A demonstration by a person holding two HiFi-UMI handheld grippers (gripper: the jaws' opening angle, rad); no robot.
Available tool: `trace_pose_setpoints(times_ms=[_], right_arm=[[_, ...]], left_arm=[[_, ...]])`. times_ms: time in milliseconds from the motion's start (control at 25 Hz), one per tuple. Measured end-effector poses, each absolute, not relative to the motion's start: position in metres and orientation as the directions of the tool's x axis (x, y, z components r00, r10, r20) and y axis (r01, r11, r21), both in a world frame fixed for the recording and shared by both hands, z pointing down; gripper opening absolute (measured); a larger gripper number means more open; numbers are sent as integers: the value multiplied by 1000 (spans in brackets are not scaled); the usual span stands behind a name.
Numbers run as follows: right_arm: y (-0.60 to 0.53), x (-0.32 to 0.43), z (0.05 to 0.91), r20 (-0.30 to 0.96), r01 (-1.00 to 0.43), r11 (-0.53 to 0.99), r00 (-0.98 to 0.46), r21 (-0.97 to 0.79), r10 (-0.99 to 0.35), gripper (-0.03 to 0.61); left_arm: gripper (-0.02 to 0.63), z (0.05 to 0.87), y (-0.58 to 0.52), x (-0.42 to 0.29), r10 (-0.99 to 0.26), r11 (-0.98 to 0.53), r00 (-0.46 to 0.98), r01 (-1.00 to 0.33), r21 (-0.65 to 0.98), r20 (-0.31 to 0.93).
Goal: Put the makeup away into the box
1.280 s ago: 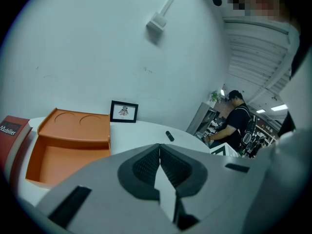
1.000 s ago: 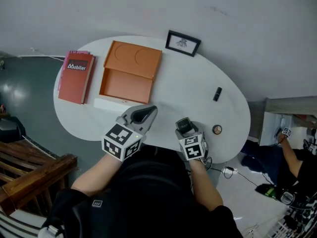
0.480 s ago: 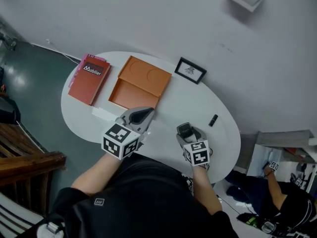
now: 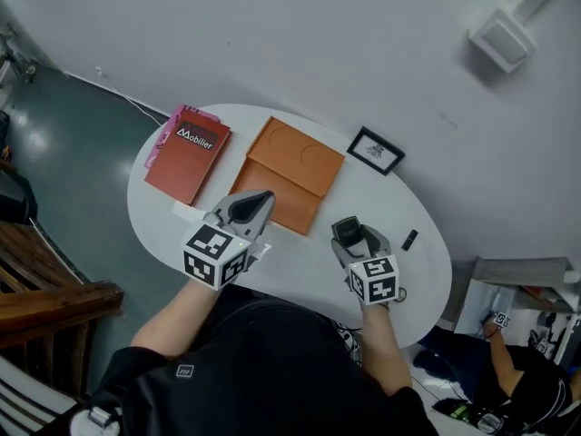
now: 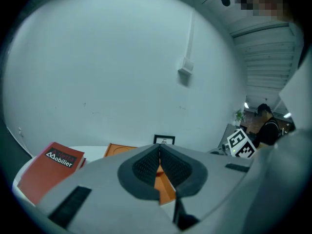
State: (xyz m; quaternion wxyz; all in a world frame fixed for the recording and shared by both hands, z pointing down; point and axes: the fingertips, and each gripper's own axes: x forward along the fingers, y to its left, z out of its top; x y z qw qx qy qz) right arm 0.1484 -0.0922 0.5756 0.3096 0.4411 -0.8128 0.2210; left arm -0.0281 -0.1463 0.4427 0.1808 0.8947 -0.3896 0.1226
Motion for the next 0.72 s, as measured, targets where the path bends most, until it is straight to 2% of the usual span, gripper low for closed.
trace_pose_setpoints(times_ms=[160,400,720], right_arm=[[-114,95,561,681,-862,501,-414,-80,-604,290],[-134,24,548,651,-858,508,-431,-80,-625,290],[-138,5,573,700,-833,545,-446,-97,-558,290]], left_arm=[[14,439,-158,-70,-633,-680,684,-715,163,362],[14,444,-155,-103,-555,-735,749,-645,208,361],[14,446,-176,-101,-546,-723,761,-639,262,350]])
